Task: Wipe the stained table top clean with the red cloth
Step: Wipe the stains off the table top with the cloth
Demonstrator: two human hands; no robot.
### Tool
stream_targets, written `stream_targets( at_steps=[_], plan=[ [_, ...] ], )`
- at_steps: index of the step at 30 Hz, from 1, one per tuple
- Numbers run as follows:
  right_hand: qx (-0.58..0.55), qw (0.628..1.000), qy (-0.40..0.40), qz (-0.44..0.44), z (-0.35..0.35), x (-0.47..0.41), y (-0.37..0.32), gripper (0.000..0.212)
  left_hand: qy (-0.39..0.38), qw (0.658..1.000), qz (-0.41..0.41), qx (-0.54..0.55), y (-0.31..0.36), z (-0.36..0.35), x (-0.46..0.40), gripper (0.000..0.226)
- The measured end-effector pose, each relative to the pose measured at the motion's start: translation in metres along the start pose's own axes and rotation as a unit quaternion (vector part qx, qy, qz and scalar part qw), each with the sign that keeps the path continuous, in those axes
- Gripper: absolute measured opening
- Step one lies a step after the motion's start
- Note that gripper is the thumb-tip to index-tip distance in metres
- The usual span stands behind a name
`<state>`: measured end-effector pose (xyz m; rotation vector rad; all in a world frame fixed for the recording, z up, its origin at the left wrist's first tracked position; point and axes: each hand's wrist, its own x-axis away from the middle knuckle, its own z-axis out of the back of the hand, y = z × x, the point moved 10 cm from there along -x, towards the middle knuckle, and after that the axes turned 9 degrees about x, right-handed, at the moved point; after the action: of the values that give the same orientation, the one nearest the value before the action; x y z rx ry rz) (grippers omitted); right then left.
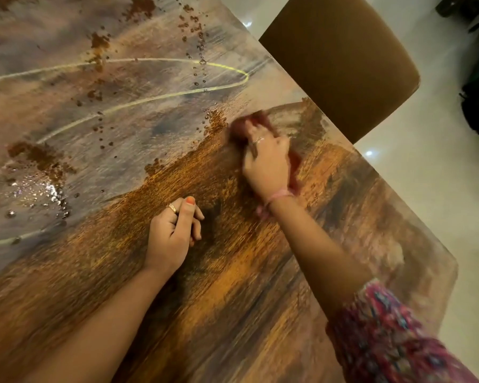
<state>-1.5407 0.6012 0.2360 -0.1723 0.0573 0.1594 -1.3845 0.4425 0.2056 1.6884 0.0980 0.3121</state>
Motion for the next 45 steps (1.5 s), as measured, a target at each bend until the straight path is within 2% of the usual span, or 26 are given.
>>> stream_targets(
  at_steps=[2,4,6,8,10,11,14,18,20,24,26,28,29,30,32,33,34,35,37,39,40,41,44,45],
  plan=[
    [-0.003,0.991,-0.009,0.133,-0.004,0.048,-0.045,0.046,0.0,1.0,0.003,-0.001,0.0,0.0,0.0,0.039],
    [0.001,0.983,-0.017,0.185,0.0,0.043,-0.044,0.045,0.0,1.0,0.006,-0.002,0.001,0.0,0.001,0.04],
    [0.037,0.992,-0.022,0.119,0.003,-0.003,-0.004,0.045,-0.005,1.0,0.003,-0.007,0.001,0.0,0.001,0.04],
    [0.044,0.998,-0.027,-0.039,0.013,-0.051,0.071,0.047,-0.009,1.0,-0.002,-0.007,0.002,0.0,0.001,0.04],
    [0.008,0.978,-0.009,-0.21,0.027,-0.062,0.149,0.048,-0.011,1.0,-0.004,-0.004,0.003,-0.001,0.001,0.04],
    [0.004,0.965,-0.004,-0.262,0.032,-0.055,0.173,0.049,-0.013,1.0,-0.002,-0.003,0.003,-0.001,0.001,0.04],
    [0.032,0.95,0.008,-0.312,0.038,-0.033,0.2,0.049,-0.012,1.0,-0.001,-0.001,0.001,-0.001,0.0,0.04],
    [0.032,0.932,0.017,-0.361,0.036,-0.029,0.199,0.053,-0.012,1.0,-0.002,0.001,0.001,-0.002,0.001,0.039],
    [0.026,0.943,0.01,-0.332,0.029,-0.041,0.168,0.052,-0.021,1.0,-0.003,-0.004,0.001,-0.004,0.001,0.038],
    [0.043,0.994,-0.018,-0.101,0.012,-0.052,0.074,0.047,-0.023,1.0,0.002,0.0,0.0,-0.002,-0.001,0.039],
    [0.054,0.998,-0.011,-0.017,0.009,-0.021,0.056,0.047,-0.023,1.0,0.003,0.009,0.0,-0.001,-0.001,0.04],
    [0.062,0.998,0.002,0.029,0.018,-0.004,0.062,0.046,-0.022,1.0,0.008,0.013,-0.001,-0.001,-0.001,0.04],
    [0.074,0.997,0.004,0.016,0.024,-0.013,0.075,0.045,-0.024,1.0,0.01,0.012,-0.001,-0.001,0.0,0.04],
    [0.084,0.996,-0.009,-0.037,0.027,-0.027,0.092,0.045,-0.024,1.0,0.011,0.014,-0.001,-0.001,0.0,0.04],
    [0.041,0.977,-0.031,-0.209,0.033,-0.052,0.131,0.046,-0.021,1.0,0.006,0.015,0.0,-0.001,-0.001,0.04],
    [0.004,0.963,-0.03,-0.266,0.03,-0.051,0.135,0.047,-0.021,1.0,0.005,0.01,0.001,-0.001,-0.001,0.039],
    [-0.02,0.962,-0.022,-0.273,0.026,-0.046,0.123,0.046,-0.021,1.0,0.004,0.005,0.001,-0.001,-0.001,0.039],
    [-0.014,0.973,-0.012,-0.231,0.019,-0.037,0.102,0.047,-0.021,1.0,0.004,0.003,0.001,-0.001,-0.001,0.039],
    [0.024,0.997,-0.019,-0.075,0.007,-0.007,0.056,0.046,-0.02,1.0,0.004,0.005,0.001,0.0,-0.001,0.039],
    [0.05,0.998,-0.022,0.031,0.009,0.004,0.052,0.046,-0.02,1.0,0.007,0.009,0.0,0.0,-0.001,0.039],
    [0.065,0.998,-0.017,0.02,0.015,-0.002,0.069,0.046,-0.021,1.0,0.009,0.008,-0.001,0.0,-0.002,0.039],
    [0.079,0.996,-0.01,-0.032,0.023,-0.013,0.095,0.046,-0.022,1.0,0.011,0.007,-0.001,-0.001,-0.002,0.039],
    [0.051,0.962,-0.008,-0.269,0.039,-0.032,0.156,0.048,-0.022,1.0,0.01,0.004,0.002,-0.003,-0.002,0.039],
    [0.036,0.958,-0.009,-0.285,0.035,-0.031,0.145,0.048,-0.024,1.0,0.007,-0.003,0.003,-0.003,-0.002,0.039]
  ],
)
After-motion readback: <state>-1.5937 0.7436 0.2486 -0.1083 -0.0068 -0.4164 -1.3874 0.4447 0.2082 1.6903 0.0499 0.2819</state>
